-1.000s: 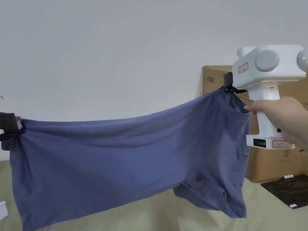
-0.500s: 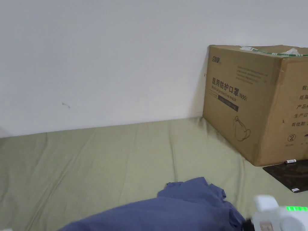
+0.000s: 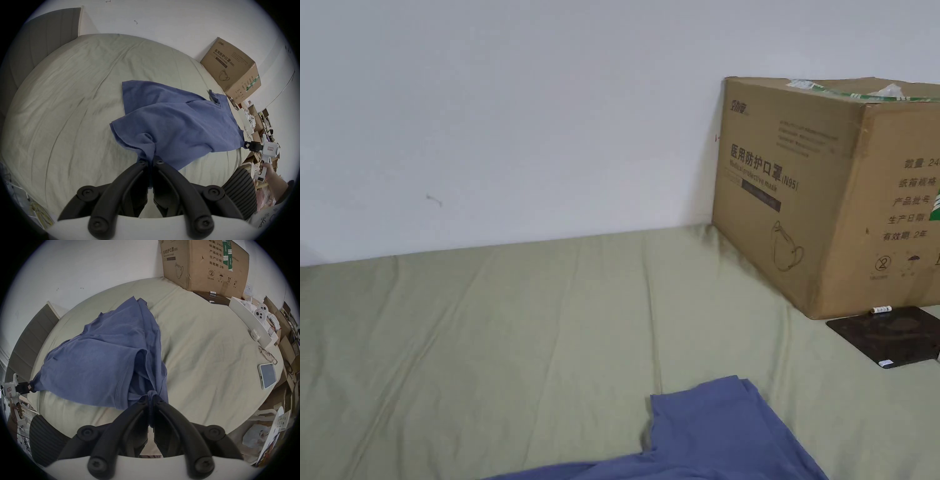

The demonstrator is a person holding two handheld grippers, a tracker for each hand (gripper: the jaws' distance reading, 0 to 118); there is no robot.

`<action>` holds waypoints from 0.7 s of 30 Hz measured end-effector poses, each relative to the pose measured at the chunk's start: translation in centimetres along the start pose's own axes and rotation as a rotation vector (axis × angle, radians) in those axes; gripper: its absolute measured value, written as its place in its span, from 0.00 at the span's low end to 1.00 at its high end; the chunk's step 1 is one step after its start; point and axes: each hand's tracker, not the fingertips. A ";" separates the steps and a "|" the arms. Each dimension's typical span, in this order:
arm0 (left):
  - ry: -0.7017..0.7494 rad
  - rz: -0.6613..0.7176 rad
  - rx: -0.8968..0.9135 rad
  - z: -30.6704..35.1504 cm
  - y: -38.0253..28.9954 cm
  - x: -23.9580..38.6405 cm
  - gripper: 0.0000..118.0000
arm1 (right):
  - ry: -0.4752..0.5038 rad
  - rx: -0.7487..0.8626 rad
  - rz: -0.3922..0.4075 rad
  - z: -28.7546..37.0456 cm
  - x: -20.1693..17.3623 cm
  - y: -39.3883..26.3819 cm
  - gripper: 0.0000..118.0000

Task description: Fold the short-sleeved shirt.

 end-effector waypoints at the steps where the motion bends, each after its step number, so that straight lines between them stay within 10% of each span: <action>1: -0.002 0.005 -0.012 -0.2 -0.3 -0.9 0.03 | -0.005 -0.006 0.009 -0.1 0.0 -0.1 0.03; 5: -0.038 0.127 -0.016 -0.1 -0.6 -2.3 0.04 | 0.018 0.004 -0.073 0.7 -0.4 -0.1 0.03; 7: -0.075 0.169 -0.006 0.6 -0.4 -2.4 0.26 | 0.014 0.022 -0.107 1.5 -0.4 0.2 0.04; 9: -0.060 0.162 -0.003 1.9 0.0 -1.3 0.83 | 0.010 0.031 -0.107 2.7 -0.9 0.6 0.40; 10: -0.061 0.161 0.004 2.4 0.0 -1.2 0.91 | 0.005 0.043 -0.104 3.4 -1.1 0.8 0.69; 11: -0.064 0.157 0.043 3.3 0.0 -1.0 0.90 | 0.008 0.056 -0.101 4.0 -1.4 0.9 0.90; 21: -0.048 0.030 0.624 12.9 -0.3 7.4 0.85 | 0.141 0.614 -0.078 13.0 -8.5 1.0 0.89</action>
